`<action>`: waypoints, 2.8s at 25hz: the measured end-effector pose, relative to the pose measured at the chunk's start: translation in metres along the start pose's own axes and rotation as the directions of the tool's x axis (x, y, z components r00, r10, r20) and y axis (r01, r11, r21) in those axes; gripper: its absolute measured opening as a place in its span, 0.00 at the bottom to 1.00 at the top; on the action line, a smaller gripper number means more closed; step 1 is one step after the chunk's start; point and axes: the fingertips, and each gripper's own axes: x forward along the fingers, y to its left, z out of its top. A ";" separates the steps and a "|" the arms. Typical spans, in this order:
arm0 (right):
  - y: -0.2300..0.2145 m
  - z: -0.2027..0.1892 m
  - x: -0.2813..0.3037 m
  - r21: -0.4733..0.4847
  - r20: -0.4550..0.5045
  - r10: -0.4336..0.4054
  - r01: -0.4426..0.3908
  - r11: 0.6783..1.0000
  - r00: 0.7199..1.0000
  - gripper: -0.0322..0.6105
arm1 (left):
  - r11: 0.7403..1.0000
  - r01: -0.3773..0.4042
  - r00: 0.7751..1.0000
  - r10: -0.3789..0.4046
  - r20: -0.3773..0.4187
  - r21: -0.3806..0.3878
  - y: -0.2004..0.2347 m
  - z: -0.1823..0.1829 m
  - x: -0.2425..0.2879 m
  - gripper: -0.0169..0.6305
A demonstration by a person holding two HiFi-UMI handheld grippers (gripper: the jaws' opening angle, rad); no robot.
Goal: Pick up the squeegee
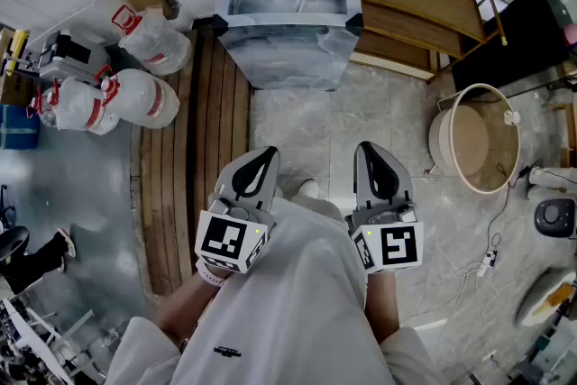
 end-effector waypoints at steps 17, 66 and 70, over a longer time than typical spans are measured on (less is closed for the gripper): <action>-0.027 0.002 -0.011 0.019 0.033 -0.029 0.029 0.999 0.999 0.06 | 0.999 0.026 1.000 -0.025 -0.012 0.042 -0.019 0.007 0.021 0.03; -0.162 0.084 0.445 -0.116 -0.120 0.107 -0.121 0.986 0.987 0.06 | 0.997 0.021 0.997 -0.026 -0.067 -0.080 0.269 0.119 0.374 0.03; -0.167 0.076 0.453 -0.125 -0.156 0.130 -0.151 0.981 0.979 0.06 | 0.994 0.002 0.997 -0.010 -0.078 -0.108 0.270 0.116 0.378 0.03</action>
